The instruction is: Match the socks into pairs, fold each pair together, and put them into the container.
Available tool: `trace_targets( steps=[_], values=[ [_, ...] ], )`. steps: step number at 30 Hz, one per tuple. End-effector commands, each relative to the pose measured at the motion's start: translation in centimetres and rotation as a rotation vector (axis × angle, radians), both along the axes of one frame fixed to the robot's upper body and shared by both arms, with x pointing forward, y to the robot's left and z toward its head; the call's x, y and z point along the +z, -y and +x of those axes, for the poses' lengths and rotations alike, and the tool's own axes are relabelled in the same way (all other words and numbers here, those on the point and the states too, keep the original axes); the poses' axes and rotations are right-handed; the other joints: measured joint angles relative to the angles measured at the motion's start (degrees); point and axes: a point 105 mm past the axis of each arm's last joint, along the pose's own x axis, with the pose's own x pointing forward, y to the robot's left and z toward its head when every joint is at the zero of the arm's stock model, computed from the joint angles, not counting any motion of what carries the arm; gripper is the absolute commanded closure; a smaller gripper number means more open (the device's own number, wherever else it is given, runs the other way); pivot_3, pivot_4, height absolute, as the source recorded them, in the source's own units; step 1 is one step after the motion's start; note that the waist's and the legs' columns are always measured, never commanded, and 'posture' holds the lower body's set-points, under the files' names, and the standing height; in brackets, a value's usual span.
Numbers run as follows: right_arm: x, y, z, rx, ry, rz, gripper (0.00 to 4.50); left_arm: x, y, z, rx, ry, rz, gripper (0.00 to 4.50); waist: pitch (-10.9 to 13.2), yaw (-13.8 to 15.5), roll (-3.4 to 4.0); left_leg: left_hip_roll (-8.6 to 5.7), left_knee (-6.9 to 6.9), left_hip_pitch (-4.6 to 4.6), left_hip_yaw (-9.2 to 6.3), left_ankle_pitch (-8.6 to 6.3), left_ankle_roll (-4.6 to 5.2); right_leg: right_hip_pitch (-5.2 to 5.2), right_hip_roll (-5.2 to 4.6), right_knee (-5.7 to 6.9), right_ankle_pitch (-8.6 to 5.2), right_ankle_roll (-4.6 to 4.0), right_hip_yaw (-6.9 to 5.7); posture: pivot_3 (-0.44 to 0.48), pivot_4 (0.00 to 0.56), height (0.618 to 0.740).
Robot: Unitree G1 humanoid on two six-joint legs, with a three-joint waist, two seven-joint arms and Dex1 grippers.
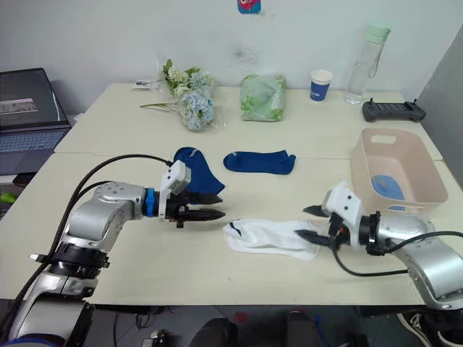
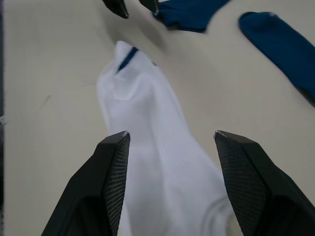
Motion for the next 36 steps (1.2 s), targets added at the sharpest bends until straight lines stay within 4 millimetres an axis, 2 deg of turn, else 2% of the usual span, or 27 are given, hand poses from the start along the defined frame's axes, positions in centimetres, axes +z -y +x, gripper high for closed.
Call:
trace_targets(
  steps=[1, 7, 13, 16, 19, 22, 25, 26, 29, 33, 36],
  values=[
    [-0.1, -0.5, -0.8, 0.052, 0.042, -0.038, 1.57, 0.3, 0.4, -0.5, -0.037, 0.036, 0.018, 2.11, 0.0, 0.0, 0.00, -0.01, 0.00, 0.00, 0.00, 0.00, 0.00, 0.00, 0.00, 0.00, 0.00, 0.00, -0.01, 0.000, 0.150, 0.740],
    [-1.7, 0.3, -0.9, 0.083, 0.092, -0.154, 1.57, -1.4, 1.2, -0.9, -0.040, 0.028, 0.031, 2.11, 0.0, 0.1, -0.01, -0.03, 0.01, -0.01, 0.02, 0.00, 0.00, 0.01, 0.00, -0.05, 0.00, 0.00, 0.00, 0.000, 0.150, 0.740],
    [-2.4, -0.2, -0.8, 0.102, 0.111, -0.165, 1.57, -2.0, 2.4, -1.2, -0.068, 0.016, 0.016, 2.11, 0.0, 0.1, -0.01, -0.02, 0.01, -0.01, 0.01, 0.00, 0.00, 0.01, 0.00, -0.02, 0.00, 0.00, -0.01, 0.000, 0.150, 0.740],
    [-3.0, 0.0, -0.7, 0.102, 0.119, -0.183, 1.55, -2.6, 2.2, -1.2, -0.066, 0.010, 0.050, 2.71, 0.0, 0.0, -0.01, 0.00, 0.01, 0.01, 0.01, 0.00, 0.00, 0.01, 0.01, -0.01, 0.00, 0.00, -0.01, 0.000, 0.150, 0.740],
    [-3.4, 0.1, -0.6, 0.089, 0.106, -0.171, 2.18, -2.6, 2.1, -1.1, -0.053, -0.011, 0.021, 3.66, 0.0, 0.1, -0.01, -0.01, 0.01, 0.01, 0.01, 0.00, 0.00, 0.01, 0.02, -0.01, 0.00, 0.00, -0.02, 0.000, 0.150, 0.740],
    [-3.7, 0.3, -0.4, 0.079, 0.106, -0.171, 3.23, -2.5, 2.1, -1.1, -0.059, -0.016, 0.023, 4.50, 0.0, 0.1, -0.01, -0.01, 0.01, 0.01, 0.01, 0.00, 0.00, 0.01, 0.01, -0.01, 0.00, 0.00, -0.02, 0.000, 0.150, 0.740],
    [-3.7, 0.6, -0.1, 0.065, 0.114, -0.173, 4.27, -2.2, 2.2, -1.1, -0.055, -0.031, 0.004, 4.50, 0.0, 0.1, -0.01, -0.01, 0.01, 0.01, 0.01, 0.00, 0.00, 0.01, 0.01, -0.01, 0.00, 0.00, -0.02, 0.000, 0.150, 0.740],
    [-3.7, 0.8, 0.0, 0.063, 0.117, -0.176, 4.45, -1.9, 2.3, -1.0, -0.047, -0.043, -0.012, 4.50, 0.0, 0.1, -0.01, -0.01, 0.01, 0.01, 0.01, 0.00, 0.00, 0.01, 0.01, -0.01, 0.00, 0.00, -0.02, 0.000, 0.150, 0.740],
    [-3.6, 1.2, 0.2, 0.056, 0.131, -0.187, 4.45, -1.0, 2.4, -0.9, -0.034, -0.099, -0.055, 4.50, 0.0, 0.1, -0.01, -0.01, 0.01, 0.01, 0.01, 0.00, 0.00, 0.01, 0.02, -0.01, 0.00, 0.00, -0.03, 0.000, 0.150, 0.740],
    [-3.4, 1.6, 0.4, 0.058, 0.144, -0.198, 4.45, 0.1, 2.3, -1.6, -0.040, -0.242, -0.099, 4.50, 0.0, 0.0, -0.01, -0.02, 0.01, 0.00, 0.01, 0.00, 0.00, 0.01, 0.07, 0.01, 0.00, 0.00, -0.04, 0.000, 0.150, 0.740],
    [-3.5, 1.6, 0.3, 0.071, 0.150, -0.210, 4.45, 0.6, 2.2, -1.3, 0.012, -0.356, -0.115, 4.50, 0.0, 0.0, -0.01, -0.02, 0.01, 0.01, 0.00, 0.00, 0.00, 0.01, 0.09, 0.02, 0.00, 0.00, -0.05, 0.000, 0.150, 0.740]
  ],
)
